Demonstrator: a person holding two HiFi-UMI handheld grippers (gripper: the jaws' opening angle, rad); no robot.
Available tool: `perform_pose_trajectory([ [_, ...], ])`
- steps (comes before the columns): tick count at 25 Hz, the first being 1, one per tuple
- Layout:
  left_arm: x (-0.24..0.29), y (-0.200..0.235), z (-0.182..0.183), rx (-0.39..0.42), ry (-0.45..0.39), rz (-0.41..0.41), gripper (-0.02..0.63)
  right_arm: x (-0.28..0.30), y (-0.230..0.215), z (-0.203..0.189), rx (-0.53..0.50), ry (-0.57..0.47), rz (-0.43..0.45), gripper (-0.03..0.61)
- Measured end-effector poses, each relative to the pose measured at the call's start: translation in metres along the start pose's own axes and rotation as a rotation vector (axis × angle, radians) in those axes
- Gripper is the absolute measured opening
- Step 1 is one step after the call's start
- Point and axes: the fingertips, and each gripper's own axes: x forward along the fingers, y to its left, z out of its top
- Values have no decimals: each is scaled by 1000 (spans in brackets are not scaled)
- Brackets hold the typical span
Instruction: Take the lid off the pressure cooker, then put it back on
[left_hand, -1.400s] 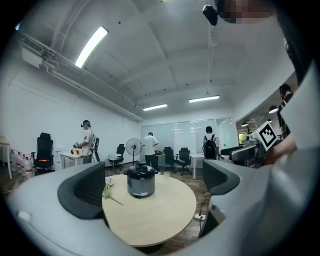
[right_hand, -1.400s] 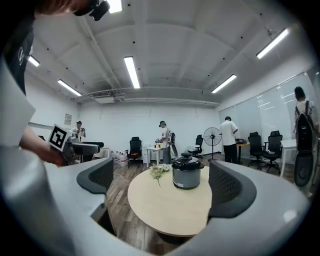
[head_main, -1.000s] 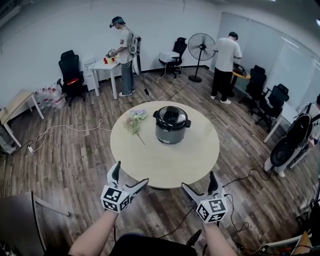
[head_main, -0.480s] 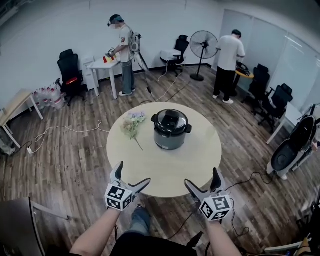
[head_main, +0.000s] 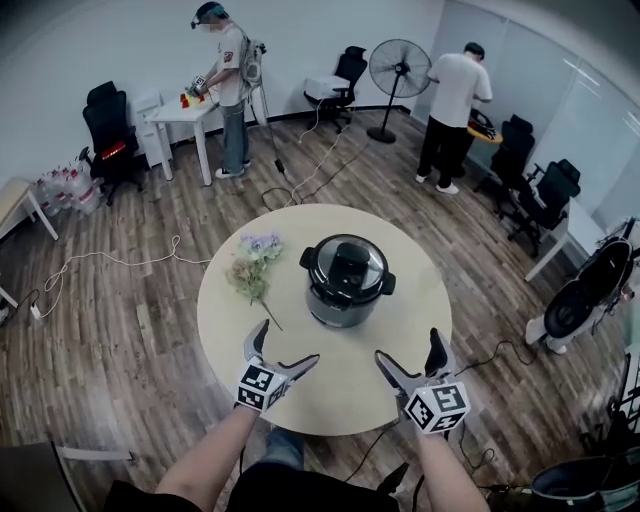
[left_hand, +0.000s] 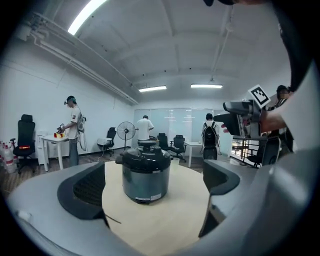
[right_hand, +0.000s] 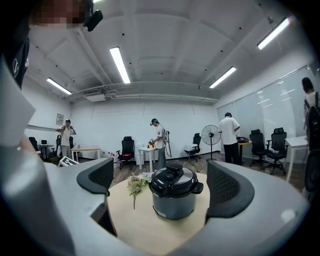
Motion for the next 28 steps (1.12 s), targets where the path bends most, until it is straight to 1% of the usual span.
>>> perform_pose_trajectory([
  [3,45,30,-17,13,40,-48,589,49,-8,3,1,31,-23,592],
  [6,88,51,-38,14,93,-92,589,92,-18,4,-15,64,-44,592],
  [12,155,74,-88,-2,183,-174,589,160,-37,-8,-43,145,-68,592],
  [16,185,80,-110,-4,224,-216,589,198,-46,-18,-92,222,-45,592],
  [20,200,79,-127,-17,256,-217,589,225,-54,-29,-148,312,25,591],
  [22,209,76,-133,-8,261,-215,589,239,-58,-35,-186,360,82,591],
  [24,219,72,-139,-2,265,-210,589,255,-60,-43,-234,424,164,591],
  [28,229,71,-146,5,276,-195,592,284,-53,-68,-346,579,359,589],
])
